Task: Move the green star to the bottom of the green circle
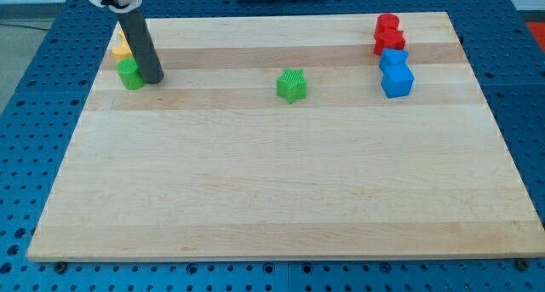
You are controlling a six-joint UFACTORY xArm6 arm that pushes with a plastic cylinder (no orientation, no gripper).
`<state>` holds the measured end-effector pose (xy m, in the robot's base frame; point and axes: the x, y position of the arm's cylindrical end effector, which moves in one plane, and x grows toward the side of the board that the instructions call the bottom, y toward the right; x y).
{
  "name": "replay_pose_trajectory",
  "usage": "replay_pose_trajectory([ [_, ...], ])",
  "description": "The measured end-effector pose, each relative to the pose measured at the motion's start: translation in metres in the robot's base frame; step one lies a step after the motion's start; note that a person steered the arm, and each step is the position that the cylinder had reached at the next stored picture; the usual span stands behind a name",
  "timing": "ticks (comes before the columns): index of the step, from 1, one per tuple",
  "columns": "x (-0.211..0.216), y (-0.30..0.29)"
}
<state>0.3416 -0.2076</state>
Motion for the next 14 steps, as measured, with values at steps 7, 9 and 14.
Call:
replay_pose_trajectory([
  [7,-0.042,0.144],
  [9,-0.051,0.212],
  [14,0.024,0.194],
])
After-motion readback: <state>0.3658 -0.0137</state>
